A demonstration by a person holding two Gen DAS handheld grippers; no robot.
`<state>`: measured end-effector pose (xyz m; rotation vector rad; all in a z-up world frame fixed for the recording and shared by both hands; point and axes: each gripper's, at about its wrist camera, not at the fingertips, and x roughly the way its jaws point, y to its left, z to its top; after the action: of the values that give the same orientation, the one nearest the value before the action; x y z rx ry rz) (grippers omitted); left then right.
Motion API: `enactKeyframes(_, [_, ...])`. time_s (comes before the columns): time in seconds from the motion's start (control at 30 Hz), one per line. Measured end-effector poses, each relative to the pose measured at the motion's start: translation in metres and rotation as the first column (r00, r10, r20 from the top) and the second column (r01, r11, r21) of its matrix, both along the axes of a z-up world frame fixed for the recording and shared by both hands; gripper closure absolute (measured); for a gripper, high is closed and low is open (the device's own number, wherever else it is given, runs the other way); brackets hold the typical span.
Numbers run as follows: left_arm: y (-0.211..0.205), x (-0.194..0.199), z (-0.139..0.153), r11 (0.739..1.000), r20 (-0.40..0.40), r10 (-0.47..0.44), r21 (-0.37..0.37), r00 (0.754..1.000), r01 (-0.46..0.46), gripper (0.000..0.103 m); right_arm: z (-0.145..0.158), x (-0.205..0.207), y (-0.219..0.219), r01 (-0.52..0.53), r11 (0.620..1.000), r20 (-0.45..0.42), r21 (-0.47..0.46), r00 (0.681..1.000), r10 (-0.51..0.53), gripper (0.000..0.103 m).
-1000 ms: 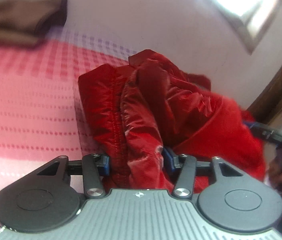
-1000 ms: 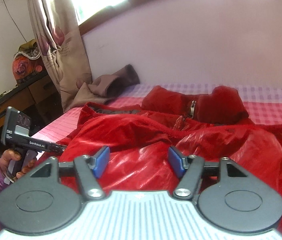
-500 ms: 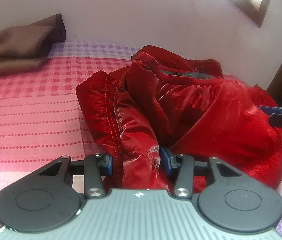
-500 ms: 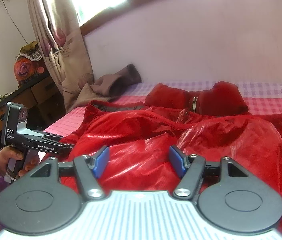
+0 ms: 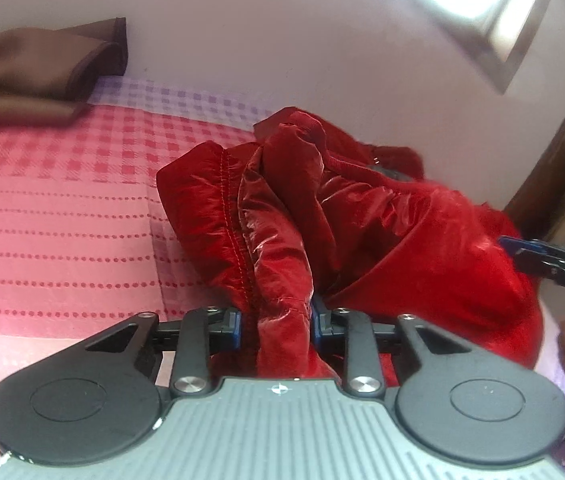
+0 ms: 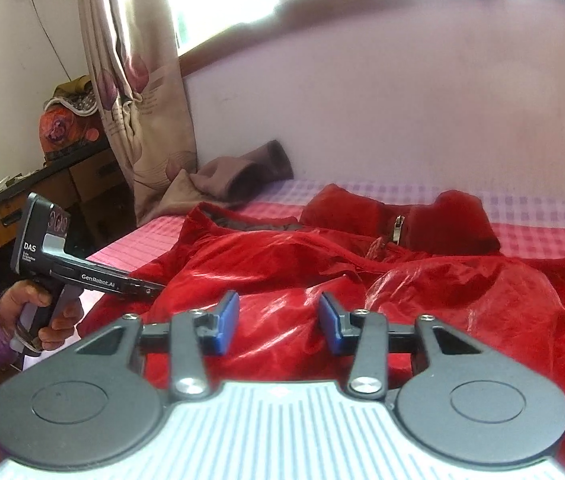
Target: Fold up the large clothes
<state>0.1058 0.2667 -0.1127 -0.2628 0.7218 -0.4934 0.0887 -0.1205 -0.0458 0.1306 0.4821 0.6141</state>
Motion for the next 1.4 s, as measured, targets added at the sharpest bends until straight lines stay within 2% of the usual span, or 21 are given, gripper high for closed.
enactKeyframes(0.1, [0.009,0.002,-0.006,0.997,-0.005,-0.034,-0.067,0.999,0.033,0.07,0.001,0.006,0.003,-0.008,1.0,-0.003,-0.011,1.0,0.008,0.06])
enactKeyframes(0.2, [0.02,0.006,-0.014,0.987,-0.03,-0.041,-0.159,0.999,0.036,0.069,-0.002,0.013,0.006,0.001,0.999,-0.01,-0.044,1.0,-0.001,0.066])
enactKeyframes(0.23, [0.021,0.006,-0.016,0.984,-0.036,-0.035,-0.176,0.999,0.028,0.07,-0.004,0.017,0.006,0.005,0.999,-0.018,-0.047,1.0,-0.006,0.066])
enactKeyframes(0.3, [0.02,0.003,-0.012,0.979,-0.042,-0.008,-0.204,0.999,-0.001,0.081,-0.011,0.027,0.004,0.015,0.999,-0.042,-0.044,0.999,-0.017,0.067])
enactKeyframes(0.4, [0.012,-0.011,0.01,0.982,-0.012,0.012,-0.189,1.0,-0.014,0.085,-0.02,0.041,0.002,0.023,1.0,-0.072,0.001,0.997,-0.023,0.067])
enactKeyframes(0.5, [0.004,-0.024,0.041,0.976,0.0,-0.006,-0.218,1.0,0.006,0.085,-0.026,0.05,0.0,0.027,0.999,-0.087,0.028,0.996,-0.025,0.067])
enactKeyframes(0.67, [-0.042,-0.042,0.102,0.983,0.042,-0.072,-0.167,0.997,0.078,0.085,-0.036,0.065,-0.013,0.043,0.99,-0.141,0.131,0.99,-0.024,0.069])
enactKeyframes(0.83, [-0.114,-0.046,0.143,0.981,0.074,-0.127,-0.141,0.989,0.137,0.085,-0.051,0.071,-0.037,0.09,0.957,-0.204,0.277,0.978,-0.033,0.07])
enactKeyframes(0.93, [-0.161,-0.041,0.156,0.982,0.091,-0.132,-0.123,0.987,0.142,0.084,-0.061,0.073,-0.053,0.127,0.924,-0.248,0.36,0.968,-0.037,0.07])
enactKeyframes(1.0, [-0.19,-0.043,0.158,0.991,0.126,-0.11,-0.063,0.986,0.118,0.084,-0.062,0.074,-0.064,0.15,0.908,-0.288,0.391,0.957,-0.034,0.07])
enactKeyframes(1.07, [-0.207,-0.044,0.156,0.992,0.147,-0.106,-0.056,0.983,0.116,0.084,-0.058,0.07,-0.079,0.162,0.9,-0.308,0.404,0.951,-0.033,0.07])
enactKeyframes(1.17, [-0.223,-0.046,0.157,0.99,0.16,-0.121,-0.056,0.98,0.132,0.084,-0.047,0.047,-0.105,0.168,0.907,-0.261,0.386,0.963,-0.067,0.069])
enactKeyframes(1.27, [-0.242,-0.05,0.158,0.991,0.199,-0.134,-0.002,0.971,0.137,0.084,-0.035,0.008,-0.142,0.173,0.909,-0.164,0.38,0.979,-0.117,0.069])
enactKeyframes(1.4, [-0.272,-0.055,0.153,0.987,0.224,-0.16,0.043,0.961,0.154,0.084,-0.036,-0.03,-0.205,0.276,0.896,-0.085,0.347,0.961,-0.263,0.068])
